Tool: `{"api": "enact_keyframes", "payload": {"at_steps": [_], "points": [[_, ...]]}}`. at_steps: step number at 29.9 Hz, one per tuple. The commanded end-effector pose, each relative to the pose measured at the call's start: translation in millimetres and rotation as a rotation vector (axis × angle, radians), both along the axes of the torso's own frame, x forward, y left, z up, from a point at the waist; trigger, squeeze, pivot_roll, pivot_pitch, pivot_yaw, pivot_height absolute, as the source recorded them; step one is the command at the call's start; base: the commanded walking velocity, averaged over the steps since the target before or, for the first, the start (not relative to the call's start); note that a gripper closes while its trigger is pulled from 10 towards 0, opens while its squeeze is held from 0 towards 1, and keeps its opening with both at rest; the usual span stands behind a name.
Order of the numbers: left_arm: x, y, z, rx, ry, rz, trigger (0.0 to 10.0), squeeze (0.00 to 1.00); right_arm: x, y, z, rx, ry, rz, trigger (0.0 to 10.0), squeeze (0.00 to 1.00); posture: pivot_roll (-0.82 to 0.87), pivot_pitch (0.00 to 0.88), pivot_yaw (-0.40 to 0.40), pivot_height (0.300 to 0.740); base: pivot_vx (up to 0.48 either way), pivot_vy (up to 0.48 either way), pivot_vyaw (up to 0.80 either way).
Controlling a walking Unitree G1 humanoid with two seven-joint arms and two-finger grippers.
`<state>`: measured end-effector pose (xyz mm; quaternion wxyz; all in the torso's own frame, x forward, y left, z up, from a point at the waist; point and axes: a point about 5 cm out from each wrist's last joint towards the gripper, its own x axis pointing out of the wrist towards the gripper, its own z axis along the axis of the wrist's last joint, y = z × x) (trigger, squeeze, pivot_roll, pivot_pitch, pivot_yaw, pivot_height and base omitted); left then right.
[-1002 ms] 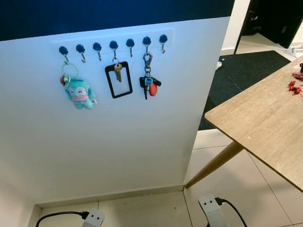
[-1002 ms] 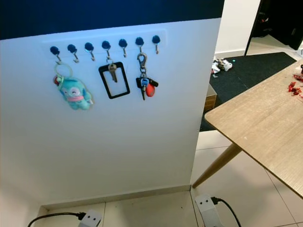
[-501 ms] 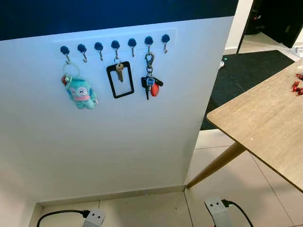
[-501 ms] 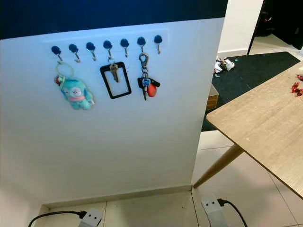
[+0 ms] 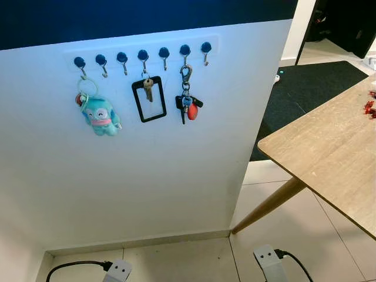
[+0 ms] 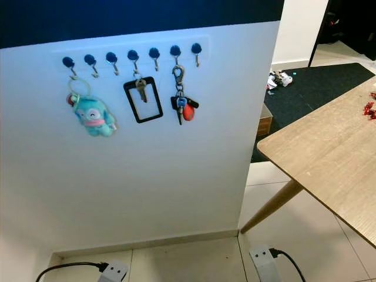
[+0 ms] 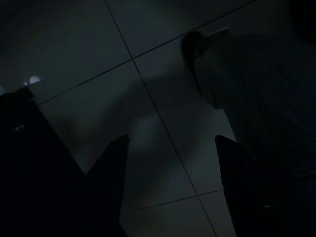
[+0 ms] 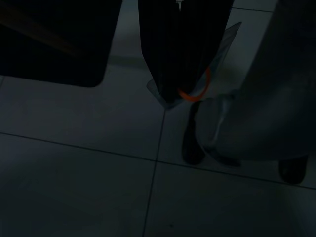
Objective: Hang keys on a hook
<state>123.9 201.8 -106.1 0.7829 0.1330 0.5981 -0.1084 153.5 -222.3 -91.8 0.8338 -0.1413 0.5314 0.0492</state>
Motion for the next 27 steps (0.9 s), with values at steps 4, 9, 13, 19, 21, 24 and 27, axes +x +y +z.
{"api": "enact_keyframes", "payload": {"at_steps": [4,9,13,19,21,24,27], "points": [[-3.3,-2.2,-1,-0.005,0.013,-0.005,10.0,0.00,1.8,7.3,-1,0.008,0.001,0.005,10.0,0.00,-0.10,0.033,0.077,0.740,0.000,0.000,0.00],[-4.4,-2.2,-2,-0.006,0.016,-0.008,10.0,0.00,3.7,13.6,-1,0.014,0.001,0.011,10.0,0.00,-0.10,0.034,0.078,0.740,0.000,0.000,0.00],[-4.4,-2.2,-2,-0.006,0.016,-0.008,10.0,0.00,4.4,14.9,-1,0.016,0.000,0.010,10.0,0.00,-0.10,0.034,0.078,0.740,0.000,0.000,0.00],[-4.7,-2.1,-2,-0.007,0.018,-0.006,10.0,0.00,5.2,15.9,-1,0.017,0.000,0.012,10.0,0.00,-0.10,0.034,0.078,0.740,0.000,0.000,0.00],[-4.8,-2.1,-2,-0.007,0.018,-0.007,10.0,0.00,5.2,15.4,-1,0.017,0.000,0.011,10.0,0.00,-0.10,0.034,0.078,0.740,0.000,0.000,0.00],[-4.9,-2.1,-2,-0.007,0.020,-0.007,10.0,0.00,2.9,11.0,-1,0.013,0.004,0.010,10.0,0.00,-0.10,0.034,0.078,0.740,0.000,0.000,0.00],[-5.1,-1.9,-2,-0.008,0.020,-0.007,10.0,0.00,-0.4,5.6,-1,0.008,0.010,0.007,10.0,0.00,-0.10,0.039,0.078,0.740,0.000,0.000,0.00]]}}
